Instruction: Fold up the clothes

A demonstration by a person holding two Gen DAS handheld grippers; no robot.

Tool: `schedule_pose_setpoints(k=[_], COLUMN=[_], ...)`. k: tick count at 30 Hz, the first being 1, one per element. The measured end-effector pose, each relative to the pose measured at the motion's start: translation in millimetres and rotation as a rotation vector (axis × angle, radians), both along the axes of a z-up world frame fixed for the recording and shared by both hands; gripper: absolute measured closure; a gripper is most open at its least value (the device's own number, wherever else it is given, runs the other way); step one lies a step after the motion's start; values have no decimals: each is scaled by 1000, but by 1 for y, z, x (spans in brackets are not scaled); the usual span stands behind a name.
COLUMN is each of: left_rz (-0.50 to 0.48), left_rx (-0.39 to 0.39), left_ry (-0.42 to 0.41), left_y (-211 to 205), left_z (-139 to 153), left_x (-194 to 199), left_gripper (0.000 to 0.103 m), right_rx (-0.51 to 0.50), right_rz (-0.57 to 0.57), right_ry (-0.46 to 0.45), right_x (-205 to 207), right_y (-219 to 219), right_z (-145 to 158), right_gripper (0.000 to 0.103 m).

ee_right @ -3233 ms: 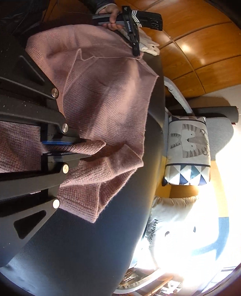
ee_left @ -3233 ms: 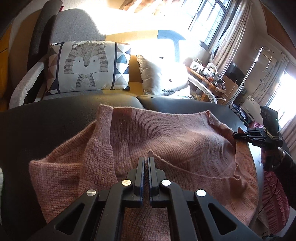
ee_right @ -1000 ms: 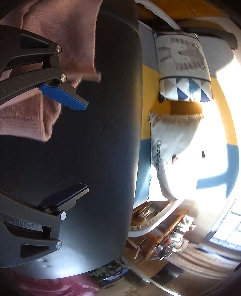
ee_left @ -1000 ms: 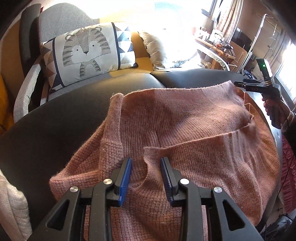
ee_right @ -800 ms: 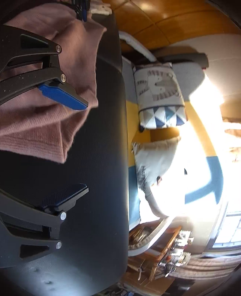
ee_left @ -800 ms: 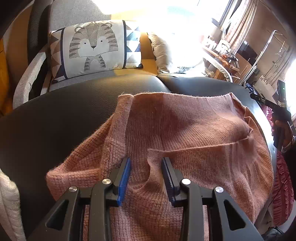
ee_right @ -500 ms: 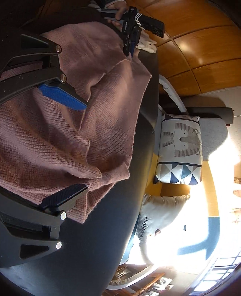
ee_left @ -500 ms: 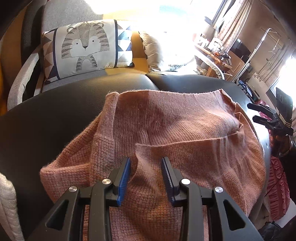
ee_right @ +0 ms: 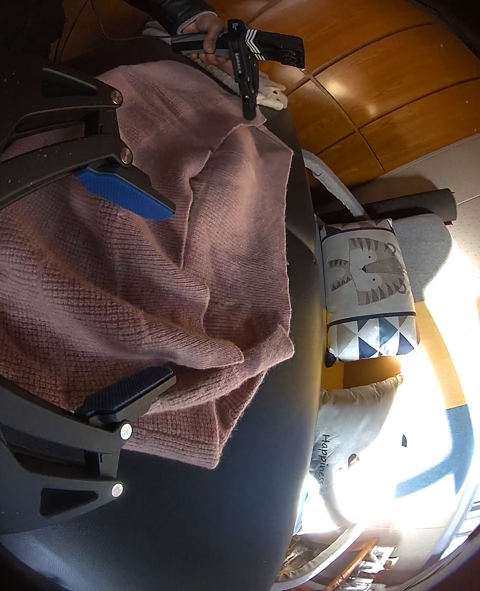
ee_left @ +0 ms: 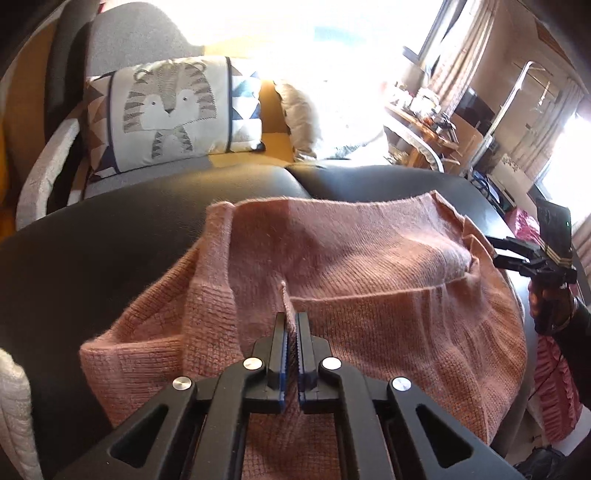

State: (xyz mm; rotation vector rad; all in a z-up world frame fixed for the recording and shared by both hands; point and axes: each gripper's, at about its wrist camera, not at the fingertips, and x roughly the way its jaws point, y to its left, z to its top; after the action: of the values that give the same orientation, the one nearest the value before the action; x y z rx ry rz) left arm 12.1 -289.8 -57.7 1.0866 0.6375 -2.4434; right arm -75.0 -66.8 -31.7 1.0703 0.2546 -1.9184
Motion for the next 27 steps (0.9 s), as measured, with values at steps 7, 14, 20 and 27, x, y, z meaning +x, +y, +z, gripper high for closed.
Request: schedule_pose_setpoints(k=[7, 14, 20, 27], left_rz=[141, 150, 167, 236], left_rx=[-110, -42, -38, -49], left_ry=[33, -45, -8, -21], left_y=[-32, -30, -30, -47], left_z=[31, -9, -3, -9], left_x=[17, 14, 20, 23], left_gripper=[100, 100, 100, 100], right_rx=[66, 140, 240, 281], right_rz=[-120, -137, -90, -428], right_ry=[126, 153, 134, 133], right_x=[-6, -36, -79, -119], right_y=[5, -26, -68, 2], right_z=[9, 7, -16, -11], right_gripper=[19, 19, 28, 37])
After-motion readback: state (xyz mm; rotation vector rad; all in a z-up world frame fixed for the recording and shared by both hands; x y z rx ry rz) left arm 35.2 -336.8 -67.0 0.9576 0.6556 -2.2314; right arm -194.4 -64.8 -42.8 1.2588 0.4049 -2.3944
